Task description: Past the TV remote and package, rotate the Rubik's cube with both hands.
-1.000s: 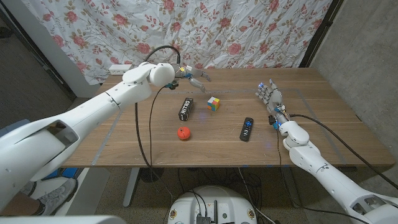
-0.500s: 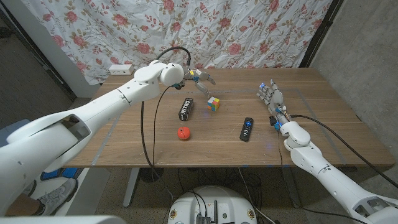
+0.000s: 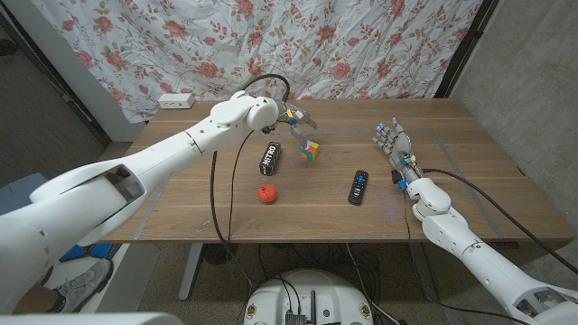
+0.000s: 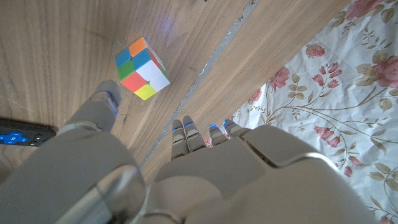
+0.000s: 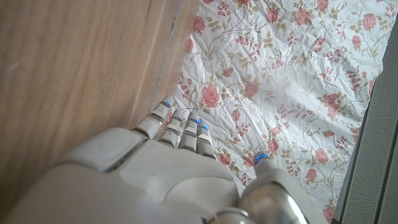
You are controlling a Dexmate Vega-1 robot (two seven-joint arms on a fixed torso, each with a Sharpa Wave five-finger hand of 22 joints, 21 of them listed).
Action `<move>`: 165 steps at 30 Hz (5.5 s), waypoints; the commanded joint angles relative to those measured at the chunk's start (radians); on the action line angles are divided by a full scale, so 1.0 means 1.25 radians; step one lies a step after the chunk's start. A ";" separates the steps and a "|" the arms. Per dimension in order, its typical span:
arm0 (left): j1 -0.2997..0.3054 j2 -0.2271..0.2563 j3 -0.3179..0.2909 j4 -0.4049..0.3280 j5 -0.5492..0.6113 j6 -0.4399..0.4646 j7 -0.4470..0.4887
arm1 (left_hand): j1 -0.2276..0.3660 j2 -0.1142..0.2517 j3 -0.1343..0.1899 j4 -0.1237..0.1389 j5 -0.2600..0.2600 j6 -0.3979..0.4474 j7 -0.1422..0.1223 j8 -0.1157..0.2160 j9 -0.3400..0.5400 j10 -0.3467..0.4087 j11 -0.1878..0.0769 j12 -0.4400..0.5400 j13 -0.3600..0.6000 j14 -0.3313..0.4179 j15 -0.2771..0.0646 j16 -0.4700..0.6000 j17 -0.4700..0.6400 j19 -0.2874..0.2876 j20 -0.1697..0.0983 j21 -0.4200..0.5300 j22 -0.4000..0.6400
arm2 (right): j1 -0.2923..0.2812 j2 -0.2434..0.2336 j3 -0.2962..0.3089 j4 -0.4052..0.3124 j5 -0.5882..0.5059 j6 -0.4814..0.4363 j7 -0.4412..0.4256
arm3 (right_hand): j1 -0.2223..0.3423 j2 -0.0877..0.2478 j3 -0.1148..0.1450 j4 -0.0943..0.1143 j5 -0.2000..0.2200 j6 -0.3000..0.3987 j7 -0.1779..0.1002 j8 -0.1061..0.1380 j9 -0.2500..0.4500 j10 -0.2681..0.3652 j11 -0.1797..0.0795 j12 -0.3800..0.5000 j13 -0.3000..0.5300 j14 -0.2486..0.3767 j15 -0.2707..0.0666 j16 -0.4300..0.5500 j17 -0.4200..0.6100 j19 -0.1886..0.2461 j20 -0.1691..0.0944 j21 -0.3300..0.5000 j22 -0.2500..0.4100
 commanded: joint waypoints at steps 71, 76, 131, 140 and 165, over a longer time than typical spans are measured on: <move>0.079 -0.048 0.058 0.046 0.151 0.120 0.181 | 0.141 0.007 -0.038 0.003 0.008 0.161 -0.021 0.068 0.010 0.180 -0.025 0.022 0.008 0.159 -0.018 0.016 0.003 0.119 0.034 0.014 0.002 | 0.016 0.034 -0.010 0.043 0.021 -0.017 0.003 | -0.001 0.008 0.003 -0.001 0.001 0.017 -0.022 0.003 0.003 0.013 -0.002 0.001 0.003 0.003 0.011 0.002 -0.004 0.009 0.016 0.005 0.003; 0.080 -0.048 0.057 0.047 0.155 0.119 0.190 | 0.159 0.010 -0.039 0.002 0.010 0.179 -0.022 0.077 0.013 0.196 -0.031 0.023 0.009 0.178 -0.023 0.017 0.003 0.135 0.033 0.015 0.002 | 0.017 0.035 -0.012 0.043 0.020 -0.020 0.004 | -0.001 0.009 0.003 -0.001 0.001 0.017 -0.023 0.003 0.003 0.015 -0.001 0.001 0.003 0.003 0.011 0.002 -0.005 0.010 0.018 0.006 0.003; 0.090 -0.073 0.060 0.105 0.107 0.124 0.290 | 0.260 0.026 -0.101 0.010 0.014 0.300 -0.062 0.109 0.011 0.393 -0.060 0.041 0.015 0.337 -0.069 0.026 0.006 0.226 0.038 0.010 0.003 | 0.026 0.037 -0.016 0.053 0.018 -0.034 -0.003 | 0.000 0.015 0.005 0.001 0.001 0.024 -0.029 0.004 0.003 0.018 -0.001 0.000 0.003 0.005 0.011 0.003 -0.006 0.010 0.029 0.005 0.003; 0.086 -0.073 0.065 0.103 0.107 0.126 0.293 | 0.268 0.031 -0.110 0.011 0.014 0.331 -0.064 0.118 0.011 0.418 -0.062 0.042 0.016 0.352 -0.075 0.026 0.006 0.236 0.036 0.010 0.003 | 0.024 0.034 -0.015 0.047 0.018 -0.037 -0.004 | -0.001 0.015 0.005 0.001 0.001 0.025 -0.030 0.004 0.003 0.018 -0.001 0.000 0.003 0.005 0.012 0.003 -0.006 0.010 0.029 0.005 0.003; 0.088 -0.055 0.061 0.060 0.115 0.135 0.239 | 0.258 0.039 -0.133 0.020 0.012 0.369 -0.057 0.120 0.011 0.446 -0.063 0.035 0.017 0.369 -0.077 0.022 0.006 0.242 0.031 0.007 0.003 | 0.017 0.026 -0.015 0.031 0.018 -0.047 -0.007 | 0.002 0.019 0.006 0.000 0.001 0.026 -0.033 0.003 0.003 0.018 -0.001 0.000 0.004 0.004 0.012 0.003 -0.006 0.010 0.030 0.005 0.003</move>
